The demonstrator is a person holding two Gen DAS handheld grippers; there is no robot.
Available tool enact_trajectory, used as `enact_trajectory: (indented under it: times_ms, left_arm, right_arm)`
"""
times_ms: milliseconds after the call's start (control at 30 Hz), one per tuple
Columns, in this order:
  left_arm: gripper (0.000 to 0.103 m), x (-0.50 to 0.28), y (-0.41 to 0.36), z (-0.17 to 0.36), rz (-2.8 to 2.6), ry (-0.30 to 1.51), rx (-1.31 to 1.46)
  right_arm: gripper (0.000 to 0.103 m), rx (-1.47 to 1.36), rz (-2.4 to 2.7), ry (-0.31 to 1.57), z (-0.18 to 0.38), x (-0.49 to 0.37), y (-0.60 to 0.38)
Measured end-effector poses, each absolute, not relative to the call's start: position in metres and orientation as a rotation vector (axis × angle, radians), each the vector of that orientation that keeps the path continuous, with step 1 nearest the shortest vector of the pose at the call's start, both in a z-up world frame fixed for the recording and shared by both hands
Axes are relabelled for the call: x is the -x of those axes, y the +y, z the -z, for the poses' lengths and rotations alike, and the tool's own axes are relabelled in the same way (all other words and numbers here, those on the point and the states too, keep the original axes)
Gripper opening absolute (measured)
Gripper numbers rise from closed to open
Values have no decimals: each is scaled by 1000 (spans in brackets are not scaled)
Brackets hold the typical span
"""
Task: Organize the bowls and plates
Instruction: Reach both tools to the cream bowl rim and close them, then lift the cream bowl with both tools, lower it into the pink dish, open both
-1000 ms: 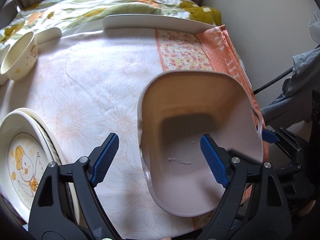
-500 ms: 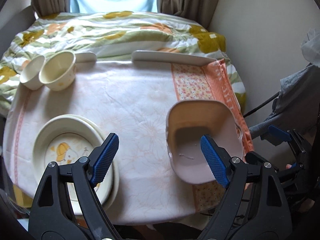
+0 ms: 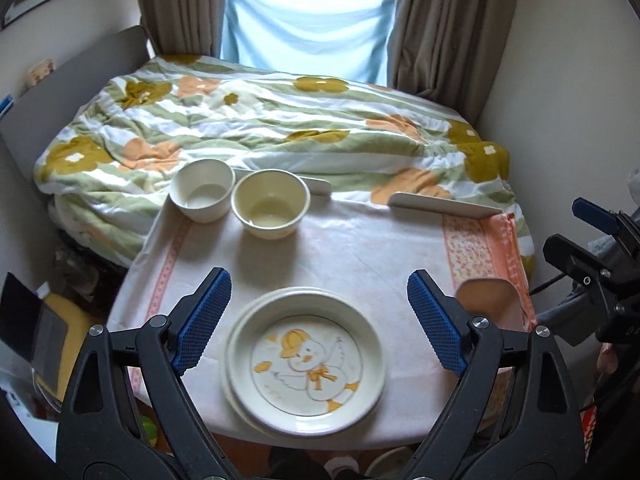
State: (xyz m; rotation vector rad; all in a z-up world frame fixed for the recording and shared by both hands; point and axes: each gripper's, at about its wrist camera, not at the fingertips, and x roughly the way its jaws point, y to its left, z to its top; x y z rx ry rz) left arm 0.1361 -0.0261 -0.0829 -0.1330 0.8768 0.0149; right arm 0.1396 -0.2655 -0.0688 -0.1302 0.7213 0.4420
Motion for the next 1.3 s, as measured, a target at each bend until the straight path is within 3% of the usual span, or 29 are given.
enact_trajectory:
  times_ms: [267, 333, 400, 467, 533, 733, 800, 867, 1000, 1300]
  left_arm:
    - [89, -210, 72, 119, 22, 1004, 314]
    - [88, -232, 88, 141, 27, 1047, 375]
    - [80, -251, 98, 164, 50, 1085, 427]
    - [61, -273, 104, 190, 57, 1133, 446]
    - [52, -292, 108, 211, 74, 1176, 482]
    - [35, -333, 115, 256, 88, 1301, 545]
    - [26, -340, 116, 265, 70, 1327, 554]
    - [17, -346, 119, 273, 66, 1350, 573]
    - [14, -348, 123, 275, 55, 1352, 587]
    - [14, -347, 115, 266, 39, 1331, 518]
  right_arm:
    - [102, 65, -536, 924, 92, -243, -165]
    - [97, 63, -542, 1002, 111, -269, -142]
    - [82, 57, -553, 1079, 135, -295, -121]
    - [74, 69, -546, 1146, 159, -315, -106]
    - [65, 63, -553, 1217, 183, -332, -92]
    - [47, 73, -560, 1373, 230, -365, -73]
    - [36, 75, -562, 1399, 238, -371, -69]
    - [32, 75, -567, 1420, 244, -376, -67]
    - [13, 70, -589, 1451, 253, -381, -63]
    - [12, 91, -580, 1414, 249, -379, -60]
